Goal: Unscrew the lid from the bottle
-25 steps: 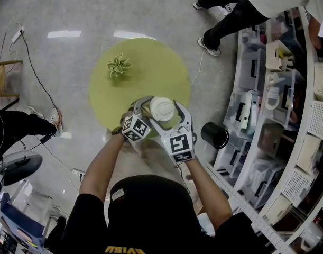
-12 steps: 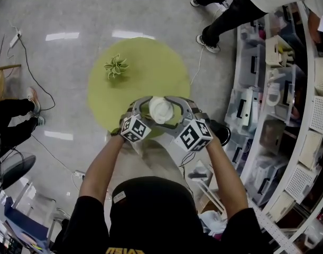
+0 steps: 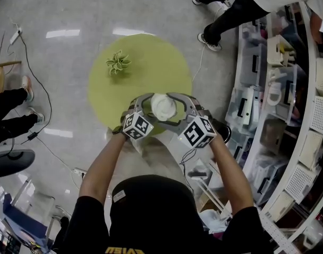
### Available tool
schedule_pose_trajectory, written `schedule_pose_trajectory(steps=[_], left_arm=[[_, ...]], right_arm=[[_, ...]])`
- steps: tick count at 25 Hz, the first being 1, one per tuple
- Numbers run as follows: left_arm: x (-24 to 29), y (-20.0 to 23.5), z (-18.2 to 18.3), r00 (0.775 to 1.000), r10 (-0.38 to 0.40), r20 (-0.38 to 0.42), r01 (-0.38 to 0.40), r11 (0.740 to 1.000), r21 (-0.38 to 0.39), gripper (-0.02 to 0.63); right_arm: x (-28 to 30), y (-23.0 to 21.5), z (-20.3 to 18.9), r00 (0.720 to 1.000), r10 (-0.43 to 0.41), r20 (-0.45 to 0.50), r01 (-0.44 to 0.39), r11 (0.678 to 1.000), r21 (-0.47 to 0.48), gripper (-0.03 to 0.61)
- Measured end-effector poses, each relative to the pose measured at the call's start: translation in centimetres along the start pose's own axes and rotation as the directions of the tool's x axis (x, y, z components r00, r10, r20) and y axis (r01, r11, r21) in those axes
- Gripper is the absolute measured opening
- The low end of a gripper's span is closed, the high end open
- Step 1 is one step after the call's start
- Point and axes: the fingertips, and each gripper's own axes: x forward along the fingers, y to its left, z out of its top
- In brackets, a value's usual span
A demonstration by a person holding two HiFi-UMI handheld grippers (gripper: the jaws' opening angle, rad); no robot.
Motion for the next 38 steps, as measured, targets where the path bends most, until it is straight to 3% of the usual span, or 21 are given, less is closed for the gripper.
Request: schedule_pose_trajectory(steps=[4,7,13,15,18,21,22,23,24,26,29,35,38], left_arm=[[-1.9,0.0,-0.7,0.999,0.018,-0.043,-0.021,0.997,-0.078,0.364],[-5.5,0.1,-1.2,0.996,0.058,-0.067,-0.064,0.994,-0.089,0.364],[-16.6,-0.6,1.9,0.985,0.172,-0.025,-0.173,0.979,-0.108,0.354],[-19.9,-0.2,3.8,0.971,0.241,0.002,-0.238,0.962,-0.136,0.335],[-24.0,0.1,6.6,0.937,0.345,0.056,-0.326,0.921,-0.214,0.292],[-26.9,0.2,9.3,0.895,0.433,0.106,-0.394,0.879,-0.267,0.261],[-27.7,0.3,10.1,0.880,0.458,0.126,-0.414,0.869,-0.272,0.233],[-28.3,0.4,10.9,0.867,0.477,0.148,-0.428,0.862,-0.270,0.089],[-28.7,0.5,11.8,0.856,0.486,0.174,-0.436,0.861,-0.261,0.015],[-29.0,0.7,13.8,0.839,0.494,0.228,-0.450,0.866,-0.219,0.015],[-29.5,0.8,16.3,0.813,0.507,0.285,-0.462,0.861,-0.214,0.015],[-30.4,1.0,17.0,0.801,0.527,0.284,-0.476,0.848,-0.232,0.015],[-30.5,1.5,17.0,0.798,0.537,0.273,-0.488,0.842,-0.232,0.015]], right_arm=[[0.0,0.1,0.2,0.996,-0.070,0.046,0.067,0.995,0.080,0.422],[-0.6,0.5,0.5,0.989,-0.128,0.071,0.117,0.984,0.137,0.422],[-3.2,0.9,2.6,0.953,-0.284,0.110,0.255,0.941,0.222,0.422],[-4.8,0.3,3.6,0.921,-0.362,0.147,0.312,0.908,0.280,0.422],[-8.6,-0.5,5.0,0.842,-0.498,0.206,0.389,0.827,0.407,0.422],[-12.3,-0.6,5.9,0.776,-0.585,0.236,0.416,0.756,0.505,0.422],[-13.3,-0.6,6.3,0.760,-0.602,0.247,0.411,0.738,0.535,0.422],[-14.3,-0.6,6.6,0.744,-0.617,0.256,0.403,0.720,0.565,0.422],[-15.1,-0.7,6.9,0.730,-0.632,0.259,0.397,0.701,0.592,0.423],[-16.7,-1.0,7.3,0.703,-0.662,0.261,0.397,0.669,0.628,0.423],[-18.2,-1.2,7.6,0.669,-0.694,0.266,0.410,0.643,0.646,0.423],[-19.9,-1.3,8.2,0.618,-0.731,0.291,0.416,0.617,0.668,0.422],[-20.5,-1.1,8.3,0.607,-0.738,0.295,0.420,0.613,0.669,0.423]])
